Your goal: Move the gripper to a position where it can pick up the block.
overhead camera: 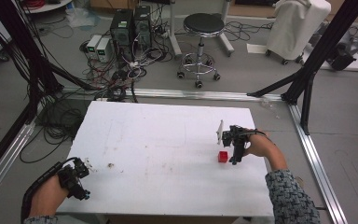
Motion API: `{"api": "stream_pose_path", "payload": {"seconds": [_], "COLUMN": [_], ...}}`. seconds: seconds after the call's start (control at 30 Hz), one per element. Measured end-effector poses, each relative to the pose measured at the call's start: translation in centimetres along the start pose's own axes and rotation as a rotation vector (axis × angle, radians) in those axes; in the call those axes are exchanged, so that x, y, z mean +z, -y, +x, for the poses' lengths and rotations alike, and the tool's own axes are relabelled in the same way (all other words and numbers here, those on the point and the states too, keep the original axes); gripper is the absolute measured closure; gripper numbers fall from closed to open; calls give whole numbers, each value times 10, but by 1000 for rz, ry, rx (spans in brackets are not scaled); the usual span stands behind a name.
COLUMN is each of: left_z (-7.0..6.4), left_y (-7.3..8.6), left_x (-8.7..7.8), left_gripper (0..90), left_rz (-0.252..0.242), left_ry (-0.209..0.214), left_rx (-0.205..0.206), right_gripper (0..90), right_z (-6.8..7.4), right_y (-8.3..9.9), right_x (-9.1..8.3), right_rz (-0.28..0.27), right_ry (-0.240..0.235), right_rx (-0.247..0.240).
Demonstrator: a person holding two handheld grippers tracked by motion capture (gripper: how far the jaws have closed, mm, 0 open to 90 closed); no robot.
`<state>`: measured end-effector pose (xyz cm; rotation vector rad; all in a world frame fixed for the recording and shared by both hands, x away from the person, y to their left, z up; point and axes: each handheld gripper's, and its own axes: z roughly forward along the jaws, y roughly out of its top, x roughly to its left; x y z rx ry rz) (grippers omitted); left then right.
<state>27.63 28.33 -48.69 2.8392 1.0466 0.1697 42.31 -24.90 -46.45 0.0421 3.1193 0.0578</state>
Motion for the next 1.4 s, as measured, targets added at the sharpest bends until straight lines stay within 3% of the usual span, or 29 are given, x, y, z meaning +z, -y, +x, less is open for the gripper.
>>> {"api": "stream_pose_path", "payload": {"seconds": [0.27,0.8,1.0,1.4], "left_z": [1,0,0,0], "left_y": [1,1,1,0], "left_x": [1,2,2,1], "left_gripper": [219,219,219,219], "left_rz": [-4,-2,-3,-9], "left_ry": [0,0,2,-2], "left_rx": [-5,-7,-6,-7], "right_gripper": [47,47,47,46], "right_z": [-5,-7,-6,-6], "right_y": [-4,-10,-9,-8], "right_x": [23,47,54,57], "right_rz": [6,5,12,3], "right_ry": [-18,-35,-36,-40], "right_rx": [23,21,45,42]}}
